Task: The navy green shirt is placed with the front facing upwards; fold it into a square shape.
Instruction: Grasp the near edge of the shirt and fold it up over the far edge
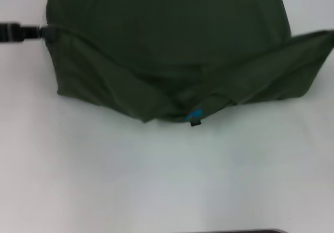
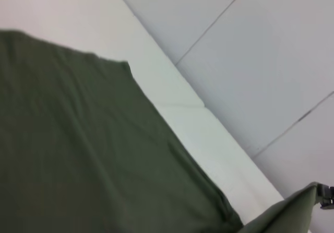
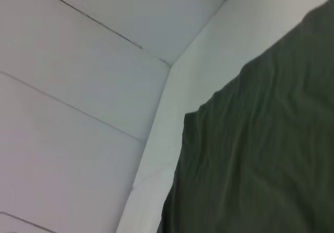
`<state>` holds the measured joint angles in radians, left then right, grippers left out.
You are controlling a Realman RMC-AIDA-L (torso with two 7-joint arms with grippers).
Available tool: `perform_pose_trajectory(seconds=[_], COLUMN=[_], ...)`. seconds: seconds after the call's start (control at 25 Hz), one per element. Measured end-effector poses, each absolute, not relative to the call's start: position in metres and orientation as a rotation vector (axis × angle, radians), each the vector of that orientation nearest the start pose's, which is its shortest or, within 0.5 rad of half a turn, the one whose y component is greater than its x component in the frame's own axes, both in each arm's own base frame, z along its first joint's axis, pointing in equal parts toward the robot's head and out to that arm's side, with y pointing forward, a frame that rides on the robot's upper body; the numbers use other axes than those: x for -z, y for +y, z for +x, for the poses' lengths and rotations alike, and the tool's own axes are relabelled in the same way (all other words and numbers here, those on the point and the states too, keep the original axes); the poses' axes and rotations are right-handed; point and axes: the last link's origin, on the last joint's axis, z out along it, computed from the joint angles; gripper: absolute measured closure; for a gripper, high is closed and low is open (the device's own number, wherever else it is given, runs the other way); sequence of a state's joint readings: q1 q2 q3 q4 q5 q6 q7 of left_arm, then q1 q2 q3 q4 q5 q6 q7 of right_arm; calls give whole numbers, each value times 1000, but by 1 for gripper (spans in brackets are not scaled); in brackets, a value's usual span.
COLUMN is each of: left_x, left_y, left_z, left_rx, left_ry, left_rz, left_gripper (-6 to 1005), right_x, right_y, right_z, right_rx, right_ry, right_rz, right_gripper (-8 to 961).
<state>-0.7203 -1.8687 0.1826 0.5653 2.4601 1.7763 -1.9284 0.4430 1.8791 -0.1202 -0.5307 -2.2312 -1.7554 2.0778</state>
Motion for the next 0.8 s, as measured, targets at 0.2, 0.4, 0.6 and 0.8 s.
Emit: perform_pose_trajectory(seconds=[0.2, 0.4, 0.6, 0.8], left_x=[-85, -76, -72, -72], left_y=[385, 404, 419, 430], left_z=[-257, -244, -240, -241], left_rx=[697, 678, 664, 663], left_ry=[-1319, -1271, -1238, -1222], left_rz=[-2544, -2531, -2469, -2403], left_gripper=[1000, 1000, 1000, 1000], right_x=[-107, -100, -98, -98], right_y=[318, 337, 353, 369], right_z=[338, 328, 323, 319], right_rx=[-1031, -1030, -1013, -981], right_ry=[1716, 1694, 1667, 1635], right_rz=[-2045, -2038, -2005, -1975], right_gripper=[904, 904, 905, 905])
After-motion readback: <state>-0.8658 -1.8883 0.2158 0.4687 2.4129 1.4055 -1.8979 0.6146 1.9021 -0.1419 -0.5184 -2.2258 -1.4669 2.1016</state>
